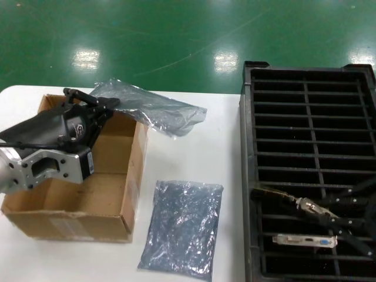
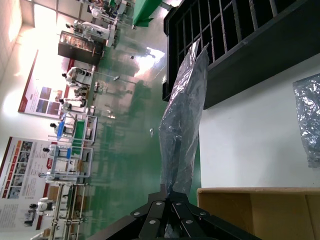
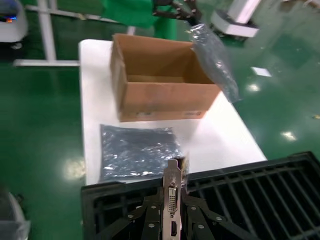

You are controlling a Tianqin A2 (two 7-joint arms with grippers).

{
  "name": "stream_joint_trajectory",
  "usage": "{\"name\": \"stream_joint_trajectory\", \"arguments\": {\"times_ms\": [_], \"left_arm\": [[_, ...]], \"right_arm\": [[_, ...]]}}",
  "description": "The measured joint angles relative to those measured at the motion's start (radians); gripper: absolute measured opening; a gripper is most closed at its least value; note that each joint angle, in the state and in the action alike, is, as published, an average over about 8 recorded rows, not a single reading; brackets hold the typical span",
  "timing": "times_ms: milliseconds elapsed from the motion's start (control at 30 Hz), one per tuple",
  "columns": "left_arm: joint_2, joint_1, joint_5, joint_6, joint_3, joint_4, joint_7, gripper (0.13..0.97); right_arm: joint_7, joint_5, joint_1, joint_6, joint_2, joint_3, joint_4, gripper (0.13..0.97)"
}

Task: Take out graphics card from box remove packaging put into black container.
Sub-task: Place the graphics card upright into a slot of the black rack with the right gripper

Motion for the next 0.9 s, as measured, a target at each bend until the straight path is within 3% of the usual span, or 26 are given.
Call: {"name": "stream_joint_trajectory", "arguments": {"times_ms": [500,900], "left_arm": [[0.0,0.0,0.0,0.0,0.0,0.0,0.0,0.138],[0.0,0.0,0.0,0.0,0.0,0.0,0.0,0.138]], "right_arm": [[-0.07,0.064,0.424,-0.415,-0.039,-0.187,-0.132,0.186],[-0.036,0.058,0.726,-0.49,-0.088,-0.527,-0.18,0.186]]}}
